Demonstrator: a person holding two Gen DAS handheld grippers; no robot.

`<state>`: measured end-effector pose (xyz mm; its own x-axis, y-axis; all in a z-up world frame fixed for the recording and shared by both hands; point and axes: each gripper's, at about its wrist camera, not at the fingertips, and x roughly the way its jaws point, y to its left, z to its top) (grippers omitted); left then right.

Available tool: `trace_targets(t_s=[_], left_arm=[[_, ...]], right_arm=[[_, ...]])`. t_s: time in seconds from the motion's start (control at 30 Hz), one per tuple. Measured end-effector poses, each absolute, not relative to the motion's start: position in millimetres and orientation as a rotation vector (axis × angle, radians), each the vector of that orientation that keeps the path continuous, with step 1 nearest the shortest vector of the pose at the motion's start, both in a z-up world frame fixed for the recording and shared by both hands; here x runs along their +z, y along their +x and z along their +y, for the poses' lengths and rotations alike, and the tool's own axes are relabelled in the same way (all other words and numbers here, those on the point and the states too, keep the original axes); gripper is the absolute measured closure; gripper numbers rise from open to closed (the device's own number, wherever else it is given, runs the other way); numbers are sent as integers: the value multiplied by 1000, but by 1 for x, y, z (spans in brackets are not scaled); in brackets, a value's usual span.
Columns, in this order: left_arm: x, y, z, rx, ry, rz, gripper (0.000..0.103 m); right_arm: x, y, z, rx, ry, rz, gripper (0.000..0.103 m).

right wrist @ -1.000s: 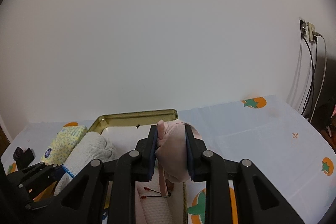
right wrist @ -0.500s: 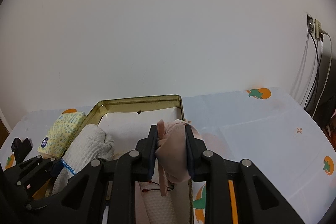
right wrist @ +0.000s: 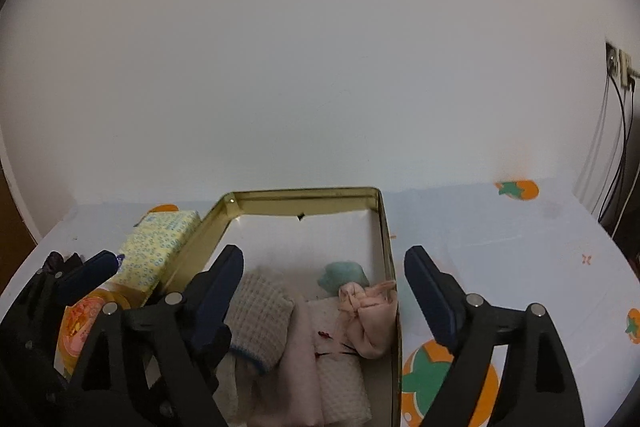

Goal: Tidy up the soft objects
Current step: 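Open the right gripper to drop the pink bundle while the left releases the white glove, then move both open grippers back toward the black cloth and purple scrunchie on the table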

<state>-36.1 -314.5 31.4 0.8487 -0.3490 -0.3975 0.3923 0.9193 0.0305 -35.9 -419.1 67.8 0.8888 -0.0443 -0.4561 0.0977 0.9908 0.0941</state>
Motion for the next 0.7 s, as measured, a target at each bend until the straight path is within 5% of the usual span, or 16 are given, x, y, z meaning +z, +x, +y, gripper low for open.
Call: trace_targets(t_s=[0.7], left_arm=[[26,-56,-256,-316,5,300,0]], right_arm=[[64,-56,-409,-111,134,350,18]])
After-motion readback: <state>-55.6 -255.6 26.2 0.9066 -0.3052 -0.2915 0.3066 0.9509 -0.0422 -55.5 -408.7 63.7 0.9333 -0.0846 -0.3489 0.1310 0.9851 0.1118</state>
